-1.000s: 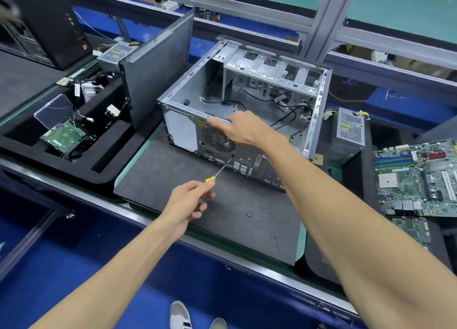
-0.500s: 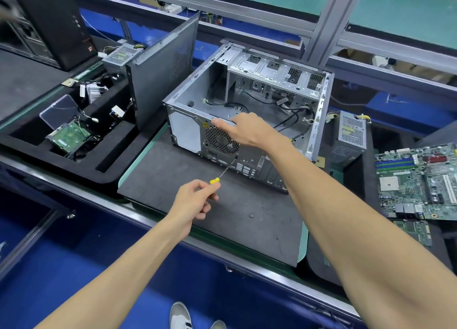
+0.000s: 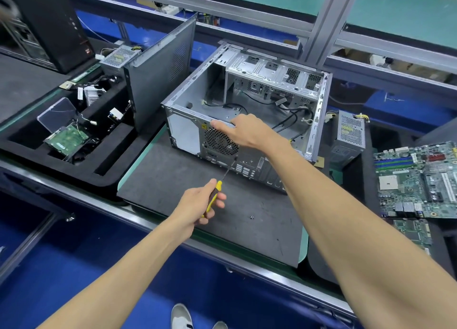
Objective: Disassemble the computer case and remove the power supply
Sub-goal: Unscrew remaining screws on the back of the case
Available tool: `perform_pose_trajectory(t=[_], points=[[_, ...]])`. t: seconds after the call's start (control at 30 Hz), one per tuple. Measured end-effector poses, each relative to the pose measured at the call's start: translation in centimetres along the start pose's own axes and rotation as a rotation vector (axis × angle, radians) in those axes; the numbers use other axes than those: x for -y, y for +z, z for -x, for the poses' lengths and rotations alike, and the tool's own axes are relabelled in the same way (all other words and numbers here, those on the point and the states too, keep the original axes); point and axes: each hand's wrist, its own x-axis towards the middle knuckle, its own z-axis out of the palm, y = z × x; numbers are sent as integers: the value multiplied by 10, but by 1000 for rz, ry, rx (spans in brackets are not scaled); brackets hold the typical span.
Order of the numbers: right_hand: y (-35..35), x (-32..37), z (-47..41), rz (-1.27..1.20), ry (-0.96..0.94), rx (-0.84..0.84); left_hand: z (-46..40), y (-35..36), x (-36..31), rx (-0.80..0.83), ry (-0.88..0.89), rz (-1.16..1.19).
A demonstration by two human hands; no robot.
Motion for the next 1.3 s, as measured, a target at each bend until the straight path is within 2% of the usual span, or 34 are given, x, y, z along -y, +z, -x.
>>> perform_pose_trajectory(t=[0.1,0.2,0.33,0.53,0.73,0.83,1.0,1.07,1.17,1.3], points=[[-1,0,0,2,0,3,-1,4,-2,43,-84,4],[-1,1,0,9,8,9,-2,7,-2,-47,18,-51],[0,0,0,10,8,9,0,3,1,-93,98,49],[-1,1,0,2,9,9,-3,4,-8,-46,-41,-32],[-2,2,1,-7,12,8,-3,3,0,-152,89,-33],[-3,2,2,-2,7,11,-1,3,2,-143,96,43],[-4,4,4,-19,6,9,1,1,2,-143,94,-52],[-4,4,5,-26,8,5,-1,2,0,-125,45,-81],[-5,4,5,-32,10,7,-4,3,-5,-60,-72,0],[-5,3,5,-30,13,11,-4,8,-3,-86,19,-43]])
